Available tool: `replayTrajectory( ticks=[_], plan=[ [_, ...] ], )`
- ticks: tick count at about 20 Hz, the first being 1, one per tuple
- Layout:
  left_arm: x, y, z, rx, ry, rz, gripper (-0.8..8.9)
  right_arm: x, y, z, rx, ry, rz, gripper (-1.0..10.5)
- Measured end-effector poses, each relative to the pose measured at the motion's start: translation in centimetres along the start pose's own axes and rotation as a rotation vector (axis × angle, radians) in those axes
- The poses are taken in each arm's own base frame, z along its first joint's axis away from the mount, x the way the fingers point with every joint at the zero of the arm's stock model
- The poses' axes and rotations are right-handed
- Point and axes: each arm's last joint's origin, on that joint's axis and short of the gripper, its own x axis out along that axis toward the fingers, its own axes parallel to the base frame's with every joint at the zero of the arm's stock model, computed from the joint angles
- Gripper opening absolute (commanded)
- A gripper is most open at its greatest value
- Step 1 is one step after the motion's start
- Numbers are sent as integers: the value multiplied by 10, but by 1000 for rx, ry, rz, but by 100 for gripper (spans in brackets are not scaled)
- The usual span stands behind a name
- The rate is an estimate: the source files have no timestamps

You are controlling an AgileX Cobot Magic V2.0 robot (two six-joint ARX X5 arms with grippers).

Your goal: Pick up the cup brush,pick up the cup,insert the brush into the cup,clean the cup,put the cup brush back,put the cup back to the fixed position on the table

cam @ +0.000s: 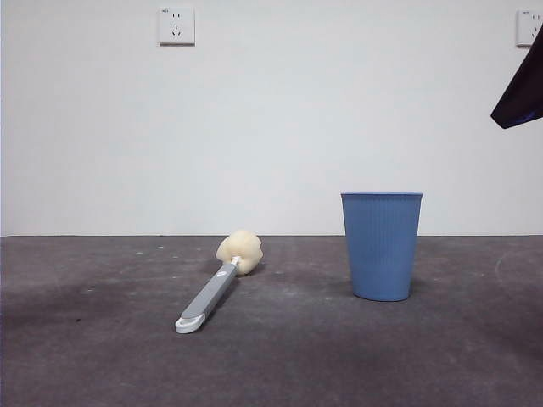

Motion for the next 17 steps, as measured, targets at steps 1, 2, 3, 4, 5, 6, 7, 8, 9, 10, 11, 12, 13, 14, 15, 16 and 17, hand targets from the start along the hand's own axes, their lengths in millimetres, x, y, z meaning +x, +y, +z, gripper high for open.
replayTrajectory(
  ticks=[1,2,3,4,5,6,7,8,9,10,11,12,13,14,15,16,17],
  plan=[
    [-7,7,4,-12,-118,35,-3,0,0,0,0,0,0,1],
    [-13,15,4,-10,-227,71,-3,0,0,0,0,0,0,1],
    [-20,21,1,0,-332,113,-3,0,0,0,0,0,0,1],
    [-25,27,-4,21,-431,160,-3,0,0,0,0,0,0,1],
    [-26,32,-11,47,-514,208,-3,0,0,0,0,0,0,1],
    [-25,37,-20,72,-577,261,-3,0,0,0,0,0,0,1],
    [-21,42,-32,89,-614,313,-3,0,0,0,0,0,0,1],
    [-15,48,-45,97,-628,359,-3,0,0,0,0,0,0,1],
    [-7,53,-59,98,-622,393,-3,0,0,0,0,0,0,1],
    [2,59,-77,90,-591,424,-3,0,0,0,0,0,0,1],
    [11,64,-94,80,-560,447,-3,0,0,0,0,0,0,1],
    [19,68,-109,70,-534,461,-3,0,0,0,0,0,0,1],
    [26,71,-122,58,-516,468,-3,0,0,0,0,0,0,1],
    [32,73,-133,48,-504,471,-3,0,0,0,0,0,0,1],
    [37,75,-142,36,-495,469,-3,0,0,0,0,0,0,1],
    [42,77,-151,20,-485,465,-3,0,0,0,0,0,0,1],
    [48,79,-159,3,-466,459,-3,0,0,0,0,0,0,1]
  ],
)
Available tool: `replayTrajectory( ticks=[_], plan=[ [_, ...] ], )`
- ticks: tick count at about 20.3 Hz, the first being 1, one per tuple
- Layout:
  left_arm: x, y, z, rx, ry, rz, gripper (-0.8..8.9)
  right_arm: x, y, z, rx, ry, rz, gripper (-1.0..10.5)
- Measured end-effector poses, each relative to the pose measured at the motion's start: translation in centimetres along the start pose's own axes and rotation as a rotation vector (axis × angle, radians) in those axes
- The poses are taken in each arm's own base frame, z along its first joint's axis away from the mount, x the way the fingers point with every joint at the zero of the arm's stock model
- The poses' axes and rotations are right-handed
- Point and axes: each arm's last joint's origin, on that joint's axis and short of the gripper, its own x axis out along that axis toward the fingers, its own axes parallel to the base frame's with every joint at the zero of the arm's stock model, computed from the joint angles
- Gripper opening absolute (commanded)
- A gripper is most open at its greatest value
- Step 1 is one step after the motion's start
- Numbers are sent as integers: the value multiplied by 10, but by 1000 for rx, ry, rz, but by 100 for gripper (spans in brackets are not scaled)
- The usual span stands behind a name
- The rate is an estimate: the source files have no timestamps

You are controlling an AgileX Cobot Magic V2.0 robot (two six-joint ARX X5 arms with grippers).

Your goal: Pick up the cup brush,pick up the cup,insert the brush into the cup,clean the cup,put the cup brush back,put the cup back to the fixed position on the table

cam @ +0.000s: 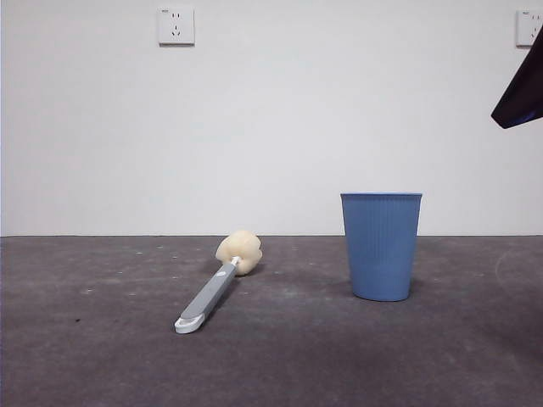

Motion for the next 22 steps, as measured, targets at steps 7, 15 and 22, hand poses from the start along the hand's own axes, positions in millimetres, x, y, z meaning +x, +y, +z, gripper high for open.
replayTrajectory(
  ticks=[7,15,22],
  plan=[
    [4,-2,-35,-70,179,-76,-3,0,0,0,0,0,0,1],
    [4,-2,-35,-88,178,-82,-3,0,0,0,0,0,0,1],
    [4,-2,-35,-88,178,-82,-3,0,0,0,0,0,0,1]
  ],
)
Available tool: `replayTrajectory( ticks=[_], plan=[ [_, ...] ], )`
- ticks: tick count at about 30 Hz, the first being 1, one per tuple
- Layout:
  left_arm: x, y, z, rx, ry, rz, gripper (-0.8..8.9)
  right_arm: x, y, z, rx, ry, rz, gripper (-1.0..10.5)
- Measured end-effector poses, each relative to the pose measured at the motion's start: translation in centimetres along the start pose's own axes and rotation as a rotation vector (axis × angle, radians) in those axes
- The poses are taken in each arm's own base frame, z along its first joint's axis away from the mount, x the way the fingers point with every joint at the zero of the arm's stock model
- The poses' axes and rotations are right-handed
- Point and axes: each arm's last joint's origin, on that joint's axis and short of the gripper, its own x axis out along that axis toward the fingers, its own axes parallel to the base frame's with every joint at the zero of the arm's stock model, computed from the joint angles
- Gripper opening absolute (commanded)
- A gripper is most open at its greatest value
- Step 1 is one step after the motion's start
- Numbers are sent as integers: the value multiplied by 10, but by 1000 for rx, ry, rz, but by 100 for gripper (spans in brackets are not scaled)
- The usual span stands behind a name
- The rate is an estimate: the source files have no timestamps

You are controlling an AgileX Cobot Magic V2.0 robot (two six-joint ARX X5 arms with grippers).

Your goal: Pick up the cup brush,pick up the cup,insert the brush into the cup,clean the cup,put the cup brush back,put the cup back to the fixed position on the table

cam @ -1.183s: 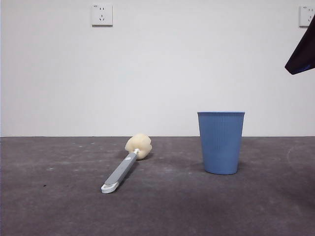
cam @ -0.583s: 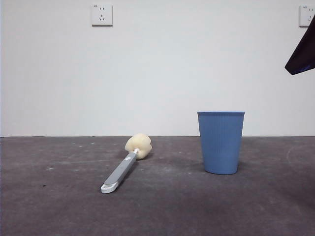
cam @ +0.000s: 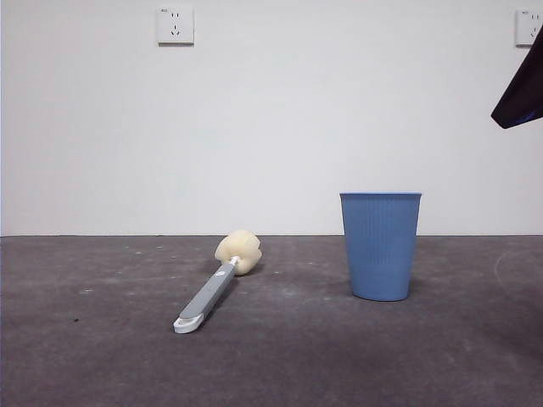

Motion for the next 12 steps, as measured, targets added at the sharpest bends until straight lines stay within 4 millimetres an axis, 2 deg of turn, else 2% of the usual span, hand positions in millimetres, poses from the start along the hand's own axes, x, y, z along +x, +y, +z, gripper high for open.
replayTrajectory(
  ticks=[3,8,10,12],
  plan=[
    [0,0,0,0,0,0,-3,-7,-5,2,-45,-67,-68,1],
    [0,0,0,0,0,0,-3,-36,-31,11,-34,-379,-304,1],
    [0,0,0,0,0,0,-3,-38,-44,-2,-16,-477,-414,1],
    [0,0,0,0,0,0,-3,-31,-55,-23,-9,-550,-484,1]
  ],
)
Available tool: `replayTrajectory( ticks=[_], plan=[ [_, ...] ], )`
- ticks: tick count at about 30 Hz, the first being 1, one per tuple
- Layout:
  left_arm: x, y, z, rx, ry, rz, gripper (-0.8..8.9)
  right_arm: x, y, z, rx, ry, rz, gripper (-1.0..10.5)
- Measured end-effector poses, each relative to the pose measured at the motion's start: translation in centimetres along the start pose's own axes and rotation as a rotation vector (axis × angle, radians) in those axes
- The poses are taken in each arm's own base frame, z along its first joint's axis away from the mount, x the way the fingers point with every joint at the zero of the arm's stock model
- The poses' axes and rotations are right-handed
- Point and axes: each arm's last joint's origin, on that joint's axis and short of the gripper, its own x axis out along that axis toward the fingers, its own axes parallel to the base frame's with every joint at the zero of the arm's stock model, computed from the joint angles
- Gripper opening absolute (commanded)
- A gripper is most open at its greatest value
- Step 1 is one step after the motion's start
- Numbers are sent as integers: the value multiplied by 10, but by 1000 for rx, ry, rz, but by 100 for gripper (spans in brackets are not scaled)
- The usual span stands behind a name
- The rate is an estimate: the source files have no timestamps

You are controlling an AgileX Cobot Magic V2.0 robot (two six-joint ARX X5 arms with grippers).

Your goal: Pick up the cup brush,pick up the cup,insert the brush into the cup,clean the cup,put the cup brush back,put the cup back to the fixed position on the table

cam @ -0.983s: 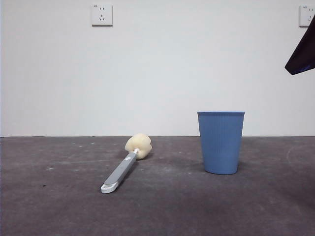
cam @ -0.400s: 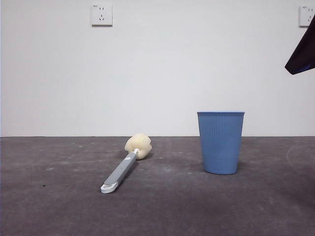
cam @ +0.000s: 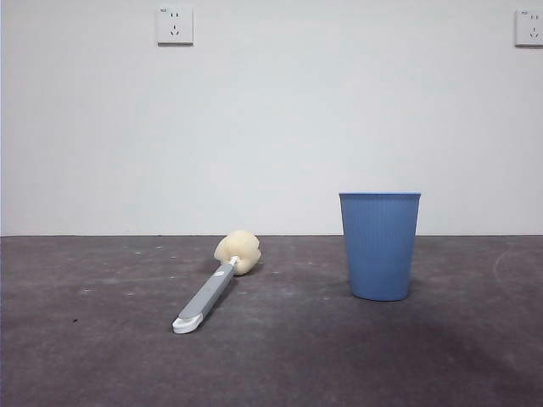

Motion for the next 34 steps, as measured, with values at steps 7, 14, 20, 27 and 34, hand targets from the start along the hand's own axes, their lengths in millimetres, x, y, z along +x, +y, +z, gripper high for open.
replayTrajectory(
  ticks=[7,14,20,27,34],
  plan=[
    [0,0,0,0,0,0,-3,5,-9,-62,16,-36,-70,1],
    [0,0,0,0,0,0,-3,10,-10,-82,51,11,-74,1],
    [0,0,0,0,0,0,-3,9,-10,-82,58,6,-74,1],
    [0,0,0,0,0,0,-3,9,-10,-82,61,6,-75,1],
    [0,0,0,0,0,0,-3,9,-10,-82,61,7,-75,1]
  ],
)
